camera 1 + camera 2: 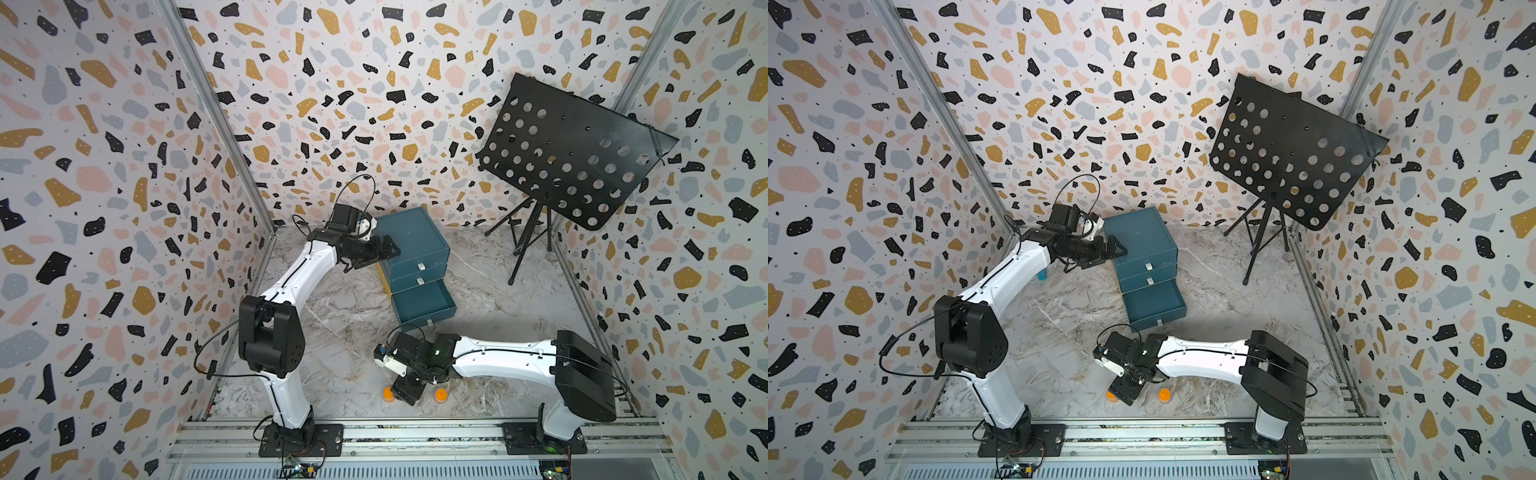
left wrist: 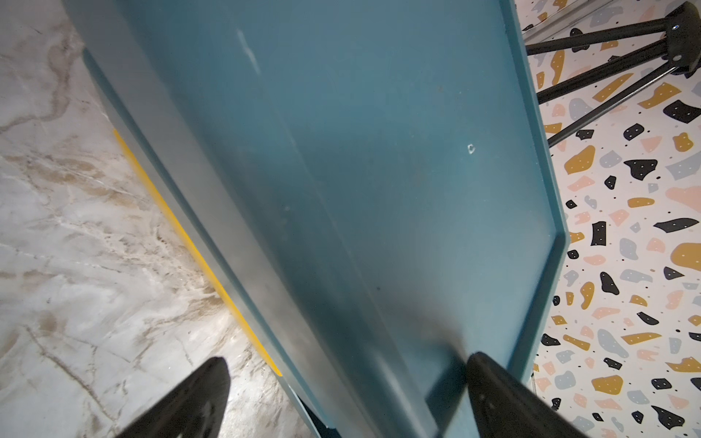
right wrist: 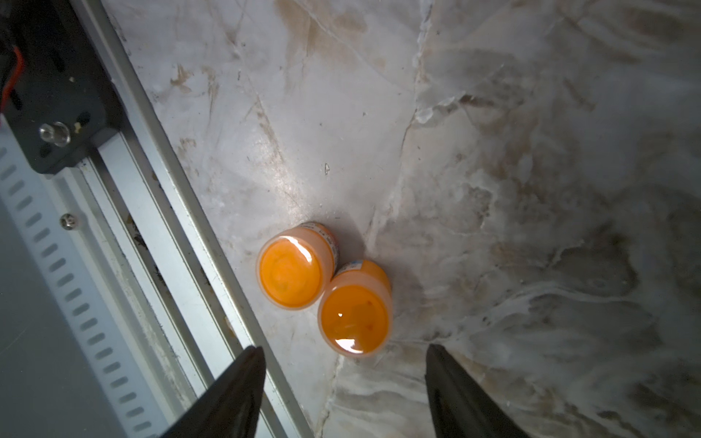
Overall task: Put the paint cans in the drawer according to color
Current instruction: Pick up the paint can at the center of the board.
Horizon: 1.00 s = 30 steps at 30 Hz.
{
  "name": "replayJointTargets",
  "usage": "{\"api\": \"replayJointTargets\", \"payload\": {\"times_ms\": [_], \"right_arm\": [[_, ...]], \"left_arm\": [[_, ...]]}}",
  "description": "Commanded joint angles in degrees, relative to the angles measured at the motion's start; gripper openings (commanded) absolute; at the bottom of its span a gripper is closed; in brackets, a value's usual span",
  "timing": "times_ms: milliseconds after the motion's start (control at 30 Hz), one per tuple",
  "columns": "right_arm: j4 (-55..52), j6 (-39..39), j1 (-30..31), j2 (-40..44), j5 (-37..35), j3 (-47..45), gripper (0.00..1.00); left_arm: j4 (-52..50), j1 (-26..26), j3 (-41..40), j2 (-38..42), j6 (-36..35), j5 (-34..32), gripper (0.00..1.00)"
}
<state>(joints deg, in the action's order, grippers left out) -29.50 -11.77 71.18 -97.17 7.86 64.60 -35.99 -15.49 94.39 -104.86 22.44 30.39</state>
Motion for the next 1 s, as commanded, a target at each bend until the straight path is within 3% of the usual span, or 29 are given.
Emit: {"api": "replayJointTargets", "payload": {"times_ms": [0,967], "right_arm": [[-1.3,1.5,0.5,-0.5,-1.5,1.8,0.71],[3.8,2.0,0.8,-5.1,-3.4,1.1,0.55]], "left_arm": [[-4.3,-0.3,-0.4,-1.7,-1.7,-3.2,1.00],[-4.5,-0.3,-0.3,-2.2,-1.9,-3.2,1.00]]}}
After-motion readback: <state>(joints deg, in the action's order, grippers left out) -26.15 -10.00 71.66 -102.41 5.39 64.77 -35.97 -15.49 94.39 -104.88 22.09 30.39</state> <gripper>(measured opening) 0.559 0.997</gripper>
